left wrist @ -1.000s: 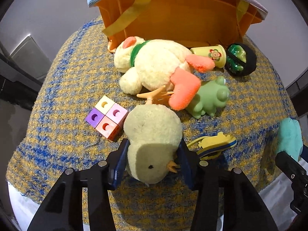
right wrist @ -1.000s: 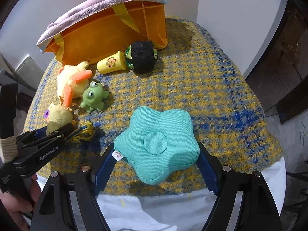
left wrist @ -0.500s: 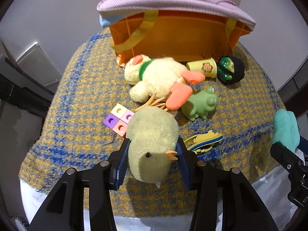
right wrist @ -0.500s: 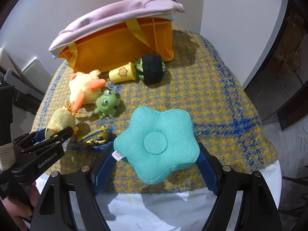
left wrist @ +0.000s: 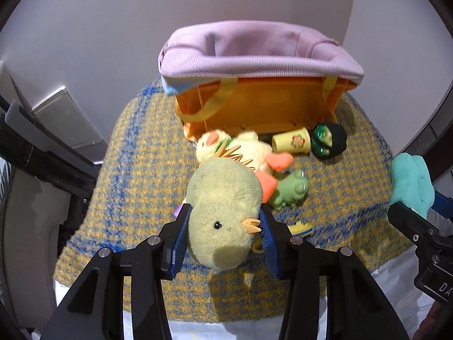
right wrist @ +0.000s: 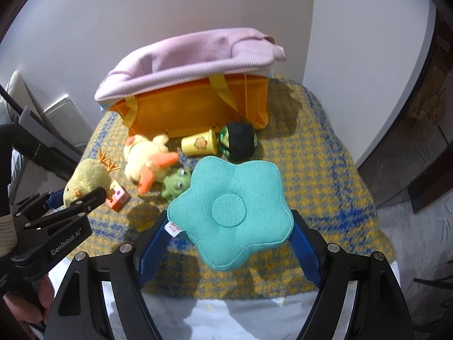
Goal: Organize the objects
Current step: 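Carry the chick and star cushion into the pink-lined basket and open both grippers, then withdraw both tools from the basket back over the blanket, then close the right gripper on the yellow-blue strap toy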
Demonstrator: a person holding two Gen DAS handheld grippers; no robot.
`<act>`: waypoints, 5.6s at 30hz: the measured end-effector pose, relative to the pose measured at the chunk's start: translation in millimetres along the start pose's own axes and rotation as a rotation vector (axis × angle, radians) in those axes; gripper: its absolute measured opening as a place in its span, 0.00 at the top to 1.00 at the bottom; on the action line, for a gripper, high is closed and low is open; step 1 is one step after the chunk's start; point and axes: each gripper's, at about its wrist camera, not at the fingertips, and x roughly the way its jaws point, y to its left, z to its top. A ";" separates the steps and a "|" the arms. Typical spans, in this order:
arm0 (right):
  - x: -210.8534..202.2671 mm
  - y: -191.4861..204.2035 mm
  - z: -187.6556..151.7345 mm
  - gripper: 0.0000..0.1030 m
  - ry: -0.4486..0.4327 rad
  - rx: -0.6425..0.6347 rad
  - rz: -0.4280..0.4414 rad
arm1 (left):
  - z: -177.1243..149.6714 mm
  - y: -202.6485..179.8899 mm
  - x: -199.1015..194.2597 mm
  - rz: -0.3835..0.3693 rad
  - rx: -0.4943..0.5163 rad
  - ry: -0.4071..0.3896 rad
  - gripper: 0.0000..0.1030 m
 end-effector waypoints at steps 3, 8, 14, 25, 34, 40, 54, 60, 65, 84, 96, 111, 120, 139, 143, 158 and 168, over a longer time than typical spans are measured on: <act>-5.7 2.7 11.1 0.23 -0.023 -0.009 0.003 | 10.6 1.7 -6.3 0.000 0.002 -0.022 0.56; -13.5 12.3 35.3 0.23 -0.065 -0.027 0.006 | 32.9 5.1 -15.0 0.001 0.003 -0.061 0.56; -20.2 26.0 66.5 0.23 -0.116 -0.043 0.005 | 63.9 10.2 -22.8 0.000 0.005 -0.105 0.56; -8.3 31.2 123.3 0.23 -0.173 -0.059 0.007 | 120.3 11.6 -22.6 0.000 0.020 -0.176 0.56; 13.6 30.0 165.9 0.23 -0.176 -0.055 0.008 | 160.8 12.2 -0.7 -0.027 0.029 -0.172 0.56; 33.3 34.5 191.6 0.23 -0.174 -0.065 0.008 | 182.5 14.1 17.8 -0.035 0.030 -0.161 0.56; 57.5 37.9 220.1 0.11 -0.153 -0.084 0.001 | 197.5 17.5 34.3 -0.013 0.024 -0.165 0.21; 50.9 32.7 214.2 0.06 -0.149 -0.059 -0.015 | 195.1 27.6 25.7 -0.008 -0.006 -0.168 0.10; 37.4 30.5 206.4 0.06 -0.158 -0.047 -0.017 | 190.7 27.1 10.1 0.012 0.004 -0.189 0.08; -19.4 29.8 156.0 0.04 -0.198 -0.026 -0.023 | 138.1 43.6 -52.8 0.004 -0.025 -0.235 0.00; -21.9 47.6 107.2 0.01 -0.163 -0.042 -0.014 | 80.5 68.5 -53.9 0.035 -0.052 -0.207 0.00; 4.9 79.1 46.3 0.01 -0.083 -0.074 0.014 | 10.0 102.2 -31.2 0.066 -0.098 -0.144 0.00; 27.7 92.6 18.9 0.01 -0.050 -0.099 0.004 | -18.8 108.7 -11.6 0.079 -0.083 -0.137 0.00; 84.6 123.6 -30.0 0.01 0.043 -0.218 -0.016 | -76.7 122.2 33.8 0.105 -0.081 -0.058 0.00; 94.6 125.5 -34.7 0.01 0.065 -0.230 -0.021 | -79.4 121.2 38.9 0.109 -0.074 -0.052 0.00; 121.9 119.3 -42.2 0.22 0.153 -0.214 0.001 | -83.7 115.3 50.0 0.082 -0.050 -0.033 0.00; 110.9 112.0 -40.3 0.26 0.143 -0.209 0.008 | -78.4 99.1 47.4 0.030 0.008 -0.039 0.00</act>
